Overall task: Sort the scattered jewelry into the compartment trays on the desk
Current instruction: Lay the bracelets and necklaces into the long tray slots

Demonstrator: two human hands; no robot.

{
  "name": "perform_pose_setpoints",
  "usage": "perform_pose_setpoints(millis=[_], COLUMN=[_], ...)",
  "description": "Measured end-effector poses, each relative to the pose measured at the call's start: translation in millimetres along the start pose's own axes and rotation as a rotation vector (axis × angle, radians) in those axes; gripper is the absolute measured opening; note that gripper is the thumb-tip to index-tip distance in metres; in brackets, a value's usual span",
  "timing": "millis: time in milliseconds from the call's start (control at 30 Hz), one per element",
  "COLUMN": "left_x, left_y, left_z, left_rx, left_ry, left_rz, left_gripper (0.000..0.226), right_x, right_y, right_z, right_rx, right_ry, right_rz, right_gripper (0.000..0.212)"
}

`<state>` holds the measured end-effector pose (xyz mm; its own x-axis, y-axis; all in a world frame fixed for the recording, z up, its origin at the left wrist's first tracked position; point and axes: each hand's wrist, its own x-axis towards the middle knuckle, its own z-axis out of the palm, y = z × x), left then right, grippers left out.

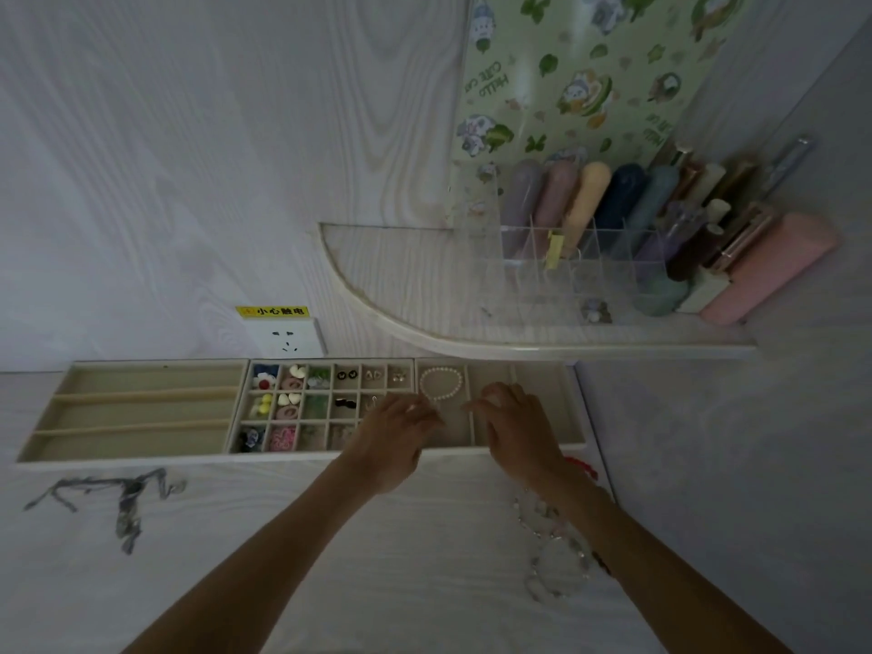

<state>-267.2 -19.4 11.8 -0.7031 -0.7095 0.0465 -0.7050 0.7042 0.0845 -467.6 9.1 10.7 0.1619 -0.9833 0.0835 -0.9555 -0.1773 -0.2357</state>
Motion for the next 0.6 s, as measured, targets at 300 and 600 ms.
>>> perform_pose_setpoints(millis=[300,600], left_x=[1,-9], left_y=[14,8], left_z=[-6,-4], left_rx=[0.117,0.084], left_ry=[-0.113,-0.148], left_rz=[0.093,0.05], left_gripper=[0.045,0.047], right_x=[6,13], right_y=[-12,-10], right_z=[-13,-14], right_rx=[-0.148,-0.166], right_ry=[-0.263,-0.295], right_rz=[-0.149,-0.104], right_gripper=[0.061,0.055])
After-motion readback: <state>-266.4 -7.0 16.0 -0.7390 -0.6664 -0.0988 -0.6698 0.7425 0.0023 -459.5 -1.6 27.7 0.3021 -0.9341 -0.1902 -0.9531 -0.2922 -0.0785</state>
